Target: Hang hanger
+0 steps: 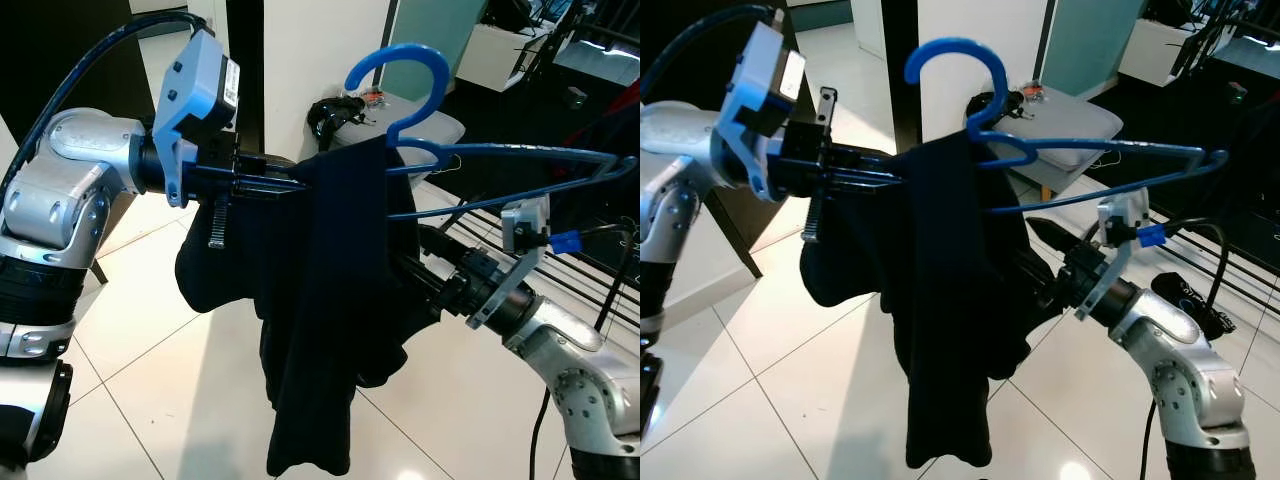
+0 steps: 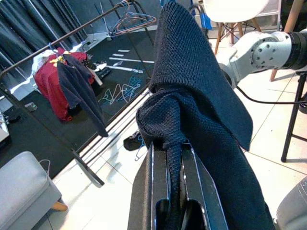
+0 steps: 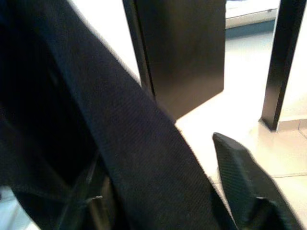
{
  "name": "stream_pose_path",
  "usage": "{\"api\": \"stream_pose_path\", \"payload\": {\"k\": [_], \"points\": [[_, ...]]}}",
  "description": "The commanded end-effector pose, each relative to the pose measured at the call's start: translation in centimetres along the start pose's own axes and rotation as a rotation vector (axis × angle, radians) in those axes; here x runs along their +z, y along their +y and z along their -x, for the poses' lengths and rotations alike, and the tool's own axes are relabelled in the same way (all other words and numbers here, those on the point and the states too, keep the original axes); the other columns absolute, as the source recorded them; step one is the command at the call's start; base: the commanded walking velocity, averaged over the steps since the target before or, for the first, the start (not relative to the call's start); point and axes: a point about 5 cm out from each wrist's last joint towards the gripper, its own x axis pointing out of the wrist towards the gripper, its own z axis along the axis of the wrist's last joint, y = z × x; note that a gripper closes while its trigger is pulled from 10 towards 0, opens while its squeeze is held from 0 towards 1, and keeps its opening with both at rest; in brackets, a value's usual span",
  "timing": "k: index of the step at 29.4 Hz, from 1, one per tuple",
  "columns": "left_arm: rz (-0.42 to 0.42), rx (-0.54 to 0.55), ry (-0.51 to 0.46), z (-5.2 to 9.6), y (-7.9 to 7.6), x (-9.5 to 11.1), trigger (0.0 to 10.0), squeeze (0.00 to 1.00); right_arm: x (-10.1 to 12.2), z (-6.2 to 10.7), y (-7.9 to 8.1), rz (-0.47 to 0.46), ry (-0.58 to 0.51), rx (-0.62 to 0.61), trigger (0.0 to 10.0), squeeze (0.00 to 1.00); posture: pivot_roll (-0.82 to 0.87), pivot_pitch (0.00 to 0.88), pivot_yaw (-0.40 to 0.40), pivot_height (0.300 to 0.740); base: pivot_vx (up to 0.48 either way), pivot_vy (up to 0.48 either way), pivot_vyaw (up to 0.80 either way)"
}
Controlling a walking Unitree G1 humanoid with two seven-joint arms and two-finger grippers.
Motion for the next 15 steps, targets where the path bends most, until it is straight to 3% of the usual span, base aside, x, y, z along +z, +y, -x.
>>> {"api": "stream_pose_path", "payload": {"k": [1, 15], "points": [[-0.039, 0.019, -0.047, 0.07, 0.25, 1.19, 10.0, 0.00, -0.81, 0.30, -0.06, 0.006, 0.057, -0.008, 0.0, 0.00, 0.08, 0.111, -0.058, 0.740, 0.000, 0.000, 0.00], [-0.048, 0.073, -0.034, 0.97, 0.96, 1.30, 10.0, 0.00, -1.62, 1.11, -0.86, -0.005, 0.105, -0.058, 0.0, 0.00, 0.08, 0.111, -0.061, 0.740, 0.000, 0.000, 0.00]]}}
